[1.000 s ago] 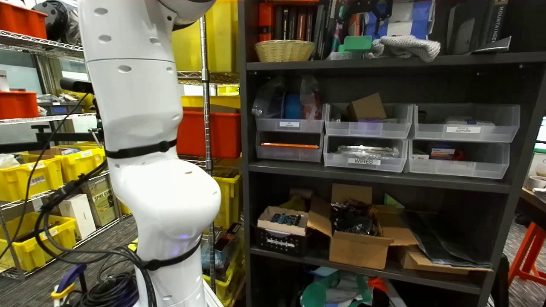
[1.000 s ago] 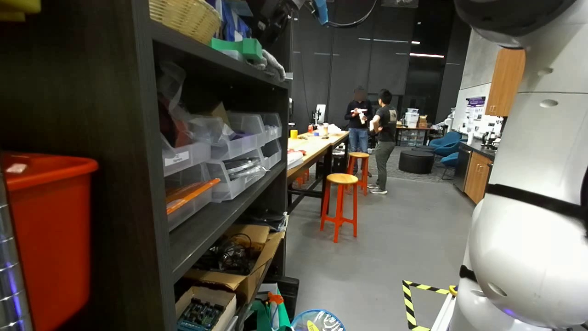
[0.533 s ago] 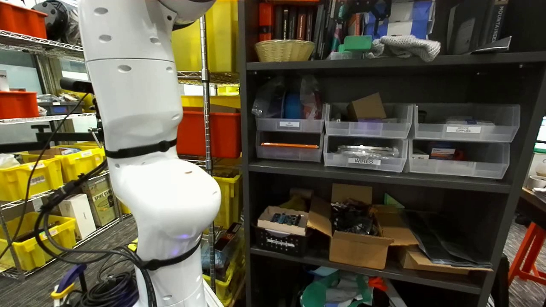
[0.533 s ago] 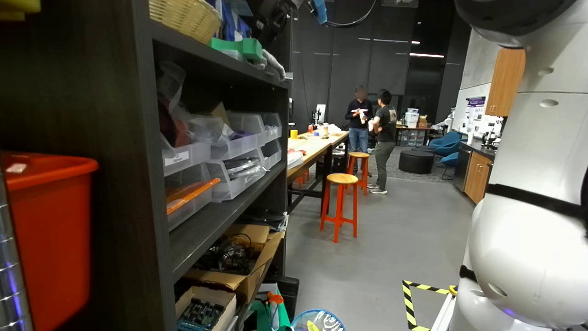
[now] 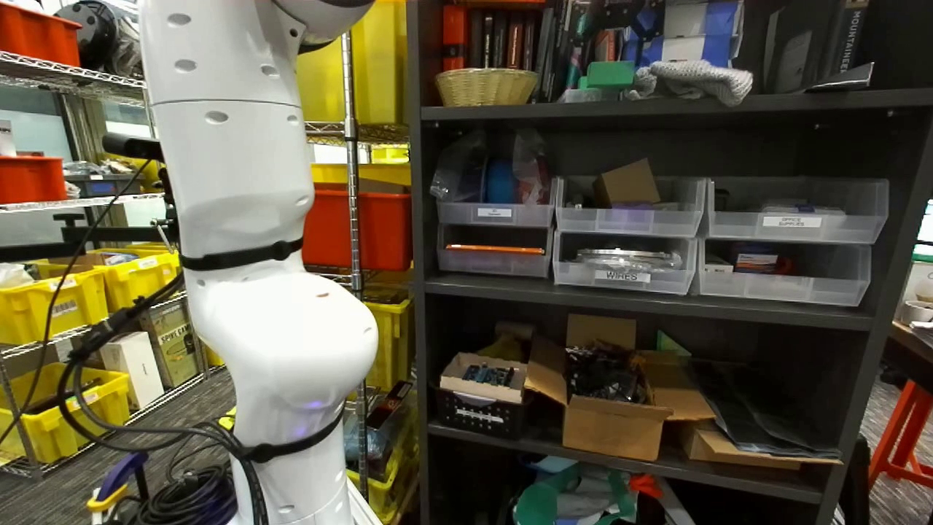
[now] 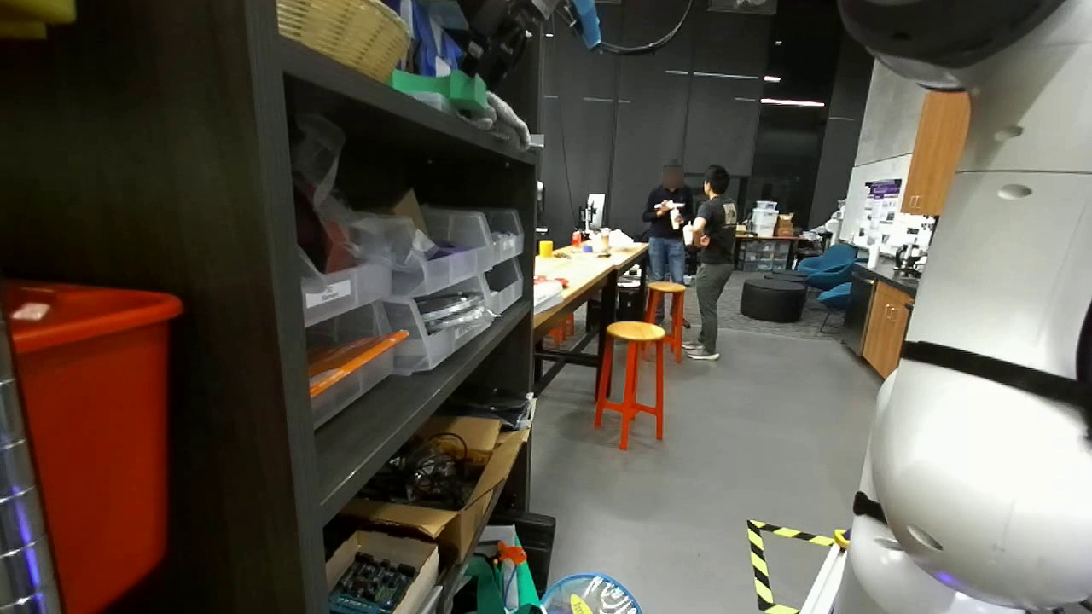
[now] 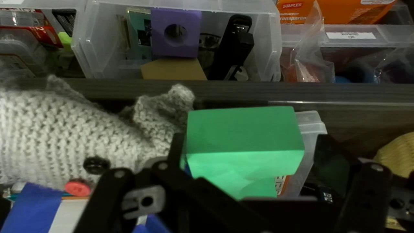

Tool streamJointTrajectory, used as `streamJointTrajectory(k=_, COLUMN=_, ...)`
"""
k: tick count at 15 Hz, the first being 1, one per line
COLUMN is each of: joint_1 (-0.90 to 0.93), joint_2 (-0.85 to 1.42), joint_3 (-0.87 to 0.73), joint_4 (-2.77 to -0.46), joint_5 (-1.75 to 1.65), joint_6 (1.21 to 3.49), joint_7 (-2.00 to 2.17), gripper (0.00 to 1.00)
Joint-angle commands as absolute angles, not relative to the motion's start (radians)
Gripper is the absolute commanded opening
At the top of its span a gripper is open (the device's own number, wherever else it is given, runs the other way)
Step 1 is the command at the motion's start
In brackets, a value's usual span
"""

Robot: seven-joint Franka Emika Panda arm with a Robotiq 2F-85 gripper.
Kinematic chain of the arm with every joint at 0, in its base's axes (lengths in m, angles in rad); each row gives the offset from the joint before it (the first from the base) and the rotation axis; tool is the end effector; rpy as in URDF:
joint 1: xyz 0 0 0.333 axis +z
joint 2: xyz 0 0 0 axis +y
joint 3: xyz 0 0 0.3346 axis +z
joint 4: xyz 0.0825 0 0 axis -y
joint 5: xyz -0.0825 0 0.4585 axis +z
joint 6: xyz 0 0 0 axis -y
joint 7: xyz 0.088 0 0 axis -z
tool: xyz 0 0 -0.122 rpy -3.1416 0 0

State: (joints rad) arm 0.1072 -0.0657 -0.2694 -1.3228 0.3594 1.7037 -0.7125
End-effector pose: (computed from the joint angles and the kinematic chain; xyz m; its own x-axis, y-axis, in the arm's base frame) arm 0.5990 -0.0675 0.8260 0.6981 0.4609 0.5480 0.5458 -0.8379 0.0094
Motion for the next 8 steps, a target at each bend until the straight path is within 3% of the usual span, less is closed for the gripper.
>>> streamJointTrajectory(k=1, joint_1=0.110, joint_2=-0.064, joint_3=-0.262, joint_4=-1.319, joint_5=0.341, joint_6=1.716, joint_7=-0.694, gripper=1.00)
streamJointTrajectory(k=8, joint_1=0.110, joint_2=-0.058, joint_3=-0.261, joint_4=-1.318, joint_5=0.337, joint_6=1.717, joint_7=-0.691, gripper=1.00)
